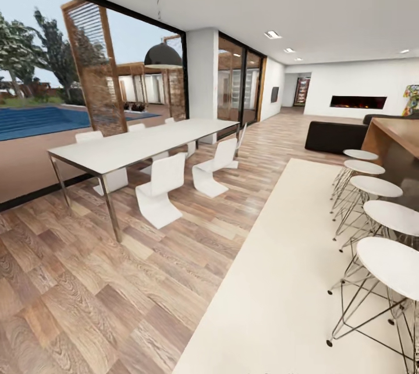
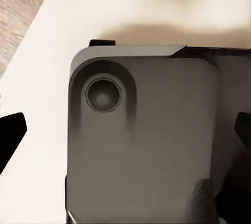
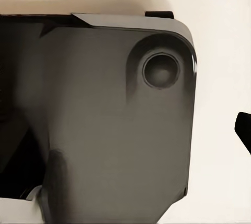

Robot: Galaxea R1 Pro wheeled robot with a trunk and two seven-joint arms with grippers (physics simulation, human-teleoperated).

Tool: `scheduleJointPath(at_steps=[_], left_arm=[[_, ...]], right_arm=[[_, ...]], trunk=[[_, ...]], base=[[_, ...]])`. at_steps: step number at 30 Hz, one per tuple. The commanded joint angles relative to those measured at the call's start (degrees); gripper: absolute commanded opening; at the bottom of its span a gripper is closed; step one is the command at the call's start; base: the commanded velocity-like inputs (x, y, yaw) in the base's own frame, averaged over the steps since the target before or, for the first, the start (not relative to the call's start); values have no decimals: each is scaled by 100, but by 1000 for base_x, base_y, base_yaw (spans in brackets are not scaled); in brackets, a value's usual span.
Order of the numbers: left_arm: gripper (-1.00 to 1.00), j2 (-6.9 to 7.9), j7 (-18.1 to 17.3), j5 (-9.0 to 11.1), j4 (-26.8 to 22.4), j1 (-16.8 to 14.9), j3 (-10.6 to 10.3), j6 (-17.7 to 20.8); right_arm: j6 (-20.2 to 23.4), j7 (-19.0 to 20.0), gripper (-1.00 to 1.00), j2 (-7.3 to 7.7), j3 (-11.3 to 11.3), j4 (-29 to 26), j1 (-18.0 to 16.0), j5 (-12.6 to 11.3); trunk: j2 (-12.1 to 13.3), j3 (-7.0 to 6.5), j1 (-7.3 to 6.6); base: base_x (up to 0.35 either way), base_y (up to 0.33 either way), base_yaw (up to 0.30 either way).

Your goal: Set up a coffee station on the kitchen countertop: keep the coffee maker on the countertop, move the bottle of coffee from the kitchen shelf to the counter next to the coffee maker, place a paper coffee filter on top of the coffee maker, put the saucer next to the coffee maker with the coffee cup on the saucer, and place the electric kettle next to the coffee maker.

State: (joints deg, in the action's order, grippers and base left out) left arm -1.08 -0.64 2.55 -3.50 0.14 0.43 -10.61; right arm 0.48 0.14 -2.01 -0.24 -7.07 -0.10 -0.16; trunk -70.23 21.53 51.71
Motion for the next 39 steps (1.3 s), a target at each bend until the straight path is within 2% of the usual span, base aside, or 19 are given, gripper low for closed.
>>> scheduleJointPath(at_steps=[1,39], left_arm=[[100,0,-7,27,-4,2,1,-11],[100,-13,-7,27,-3,2,5,-11]], right_arm=[[5,3,100,-1,-3,-5,-1,-2],[5,-2,100,-1,-3,-5,0,-2]], trunk=[[39,-14,-23],[1563,-696,-857]], base=[[0,0,-265],[0,0,-265]])
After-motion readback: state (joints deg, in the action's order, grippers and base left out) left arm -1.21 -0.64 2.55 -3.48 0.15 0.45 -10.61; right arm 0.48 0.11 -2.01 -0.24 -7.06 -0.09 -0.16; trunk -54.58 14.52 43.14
